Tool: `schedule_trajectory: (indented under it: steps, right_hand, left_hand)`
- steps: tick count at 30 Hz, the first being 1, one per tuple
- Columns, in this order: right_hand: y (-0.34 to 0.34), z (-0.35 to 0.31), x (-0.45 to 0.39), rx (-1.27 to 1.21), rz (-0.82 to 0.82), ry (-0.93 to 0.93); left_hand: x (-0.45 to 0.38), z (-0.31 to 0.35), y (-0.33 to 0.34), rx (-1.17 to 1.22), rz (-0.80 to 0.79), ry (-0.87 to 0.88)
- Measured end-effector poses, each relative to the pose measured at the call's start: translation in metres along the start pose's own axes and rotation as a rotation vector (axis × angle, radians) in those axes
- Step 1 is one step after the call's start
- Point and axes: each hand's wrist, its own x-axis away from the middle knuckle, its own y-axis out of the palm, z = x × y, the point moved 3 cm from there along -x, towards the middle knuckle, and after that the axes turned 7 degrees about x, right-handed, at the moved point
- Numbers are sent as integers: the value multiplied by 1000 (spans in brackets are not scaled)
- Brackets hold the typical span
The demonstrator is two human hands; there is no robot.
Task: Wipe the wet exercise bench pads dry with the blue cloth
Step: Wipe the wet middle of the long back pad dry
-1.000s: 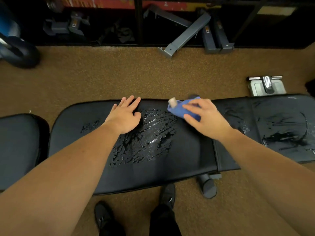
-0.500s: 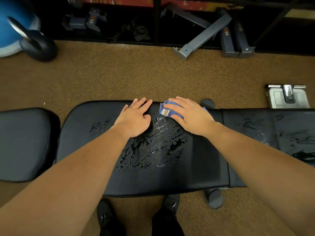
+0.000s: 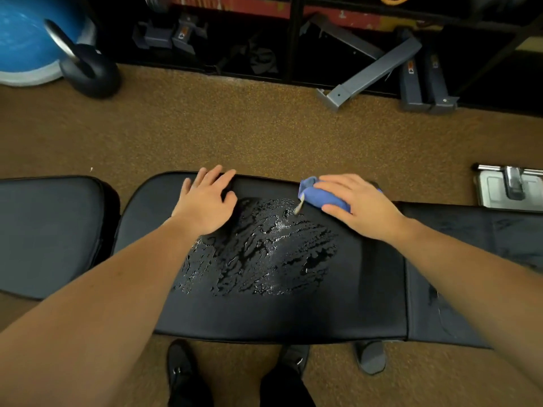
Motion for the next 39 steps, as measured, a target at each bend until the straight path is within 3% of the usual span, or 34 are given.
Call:
schedule_trajectory:
  steps: [5,16,20,24,27,29,31,33,39]
  right_hand:
    - [21,-36,-16,155,-86,-193]
    - [36,-68,-80,76,-89,-57]
    - [34,-61,-101,-136,-52,216]
    - [17,-50,-96,-415,126,516]
    - [1,-48,-74,-310,187,288]
    - [7,-47,-55,-140,85,43]
    - [21,-47,-43,24,-35,-112]
    - [28,-53,-45,90,-69,-182]
    - [44,-93,-83,163,-111,-241]
  left_hand:
    - [3,-13,5,-42,-60,3]
    - [-1,-16,0,-9,-104,-1]
    - [0,-16,-1,-3,-118,6]
    - [0,-18,-10,16,-133,31]
    - [2,-32,-25,43,5,46]
    - [6,-53,-30,20,75,-8]
    - [11,-74,-27,15,15,-58]
    - [13,-85,-23,46,-58,-58]
    - [12,-85,-22,36,-73,-49]
